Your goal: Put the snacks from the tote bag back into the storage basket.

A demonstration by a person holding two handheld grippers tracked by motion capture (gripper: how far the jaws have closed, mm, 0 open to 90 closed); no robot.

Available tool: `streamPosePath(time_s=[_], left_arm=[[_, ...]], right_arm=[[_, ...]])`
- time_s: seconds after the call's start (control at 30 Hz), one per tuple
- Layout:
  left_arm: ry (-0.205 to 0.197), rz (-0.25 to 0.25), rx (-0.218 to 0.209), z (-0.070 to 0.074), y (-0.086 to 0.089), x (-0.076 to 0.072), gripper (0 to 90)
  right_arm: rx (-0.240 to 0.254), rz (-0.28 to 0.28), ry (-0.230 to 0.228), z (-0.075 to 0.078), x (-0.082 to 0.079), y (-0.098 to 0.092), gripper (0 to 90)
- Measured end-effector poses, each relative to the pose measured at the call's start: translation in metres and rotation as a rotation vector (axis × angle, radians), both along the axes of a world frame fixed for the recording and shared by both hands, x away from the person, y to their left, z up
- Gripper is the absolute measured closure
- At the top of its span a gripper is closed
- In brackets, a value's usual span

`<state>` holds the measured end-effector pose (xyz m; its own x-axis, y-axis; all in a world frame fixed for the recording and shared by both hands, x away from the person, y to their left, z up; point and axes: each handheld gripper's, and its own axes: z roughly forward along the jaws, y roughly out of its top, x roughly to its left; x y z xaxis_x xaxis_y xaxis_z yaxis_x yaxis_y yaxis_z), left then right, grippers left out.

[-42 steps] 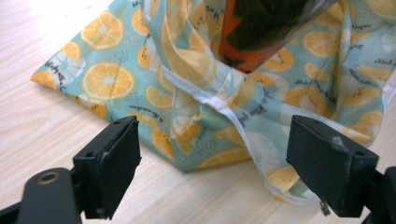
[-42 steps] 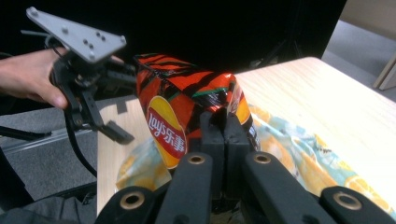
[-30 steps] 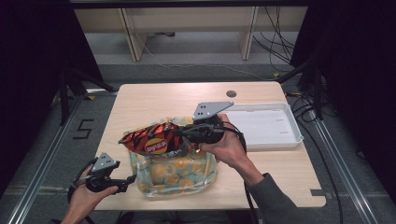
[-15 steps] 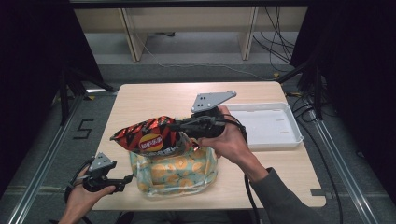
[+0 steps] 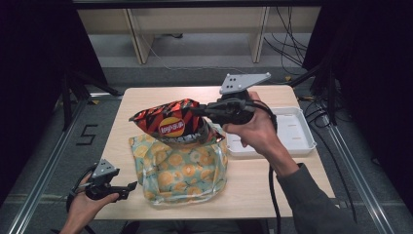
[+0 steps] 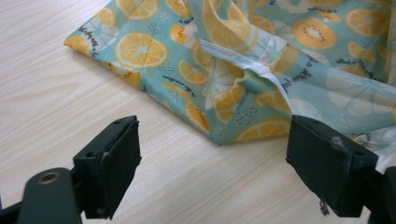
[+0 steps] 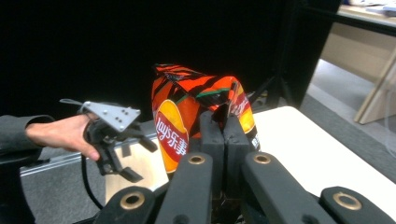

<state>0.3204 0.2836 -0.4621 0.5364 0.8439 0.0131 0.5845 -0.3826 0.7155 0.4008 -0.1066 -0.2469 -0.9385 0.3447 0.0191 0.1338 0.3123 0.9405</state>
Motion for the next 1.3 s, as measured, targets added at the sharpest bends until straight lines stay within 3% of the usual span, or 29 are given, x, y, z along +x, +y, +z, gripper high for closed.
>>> streamPosePath(time_s=[0.03,0.3,0.4,0.57,0.77,0.87,0.9,0.97,1.1,1.3], left_arm=[[-0.003,0.010,-0.021,-0.001,-0.001,0.000,17.1],[-0.003,0.007,-0.017,0.000,0.000,0.000,17.2],[0.009,-0.011,0.007,0.001,0.001,0.000,17.3],[0.007,-0.004,0.002,0.000,0.001,0.001,17.3],[0.012,-0.017,0.020,0.000,0.002,0.002,17.3],[0.012,-0.003,0.008,-0.001,0.002,0.002,17.4],[0.007,0.013,-0.001,-0.002,0.001,0.002,17.4],[0.011,-0.004,0.029,-0.001,0.003,0.003,17.4],[0.007,0.008,0.013,-0.002,0.003,0.003,17.4],[0.009,0.007,0.022,-0.002,0.003,0.003,17.4]], right_arm=[[0.010,-0.003,-0.009,0.003,0.002,-0.003,90.0],[0.021,-0.048,-0.018,0.023,0.008,-0.032,90.0],[0.012,-0.070,-0.016,0.027,0.010,-0.044,90.0],[-0.002,-0.118,-0.011,0.027,0.014,-0.062,90.0],[-0.003,-0.166,0.004,0.020,0.020,-0.085,90.0],[-0.003,-0.196,0.002,0.013,0.024,-0.096,90.0],[-0.004,-0.198,0.022,0.011,0.024,-0.099,90.0],[-0.003,-0.204,0.030,0.006,0.028,-0.105,90.0],[-0.017,-0.229,0.048,-0.004,0.033,-0.117,90.0],[-0.021,-0.266,0.085,-0.019,0.040,-0.133,90.0]])
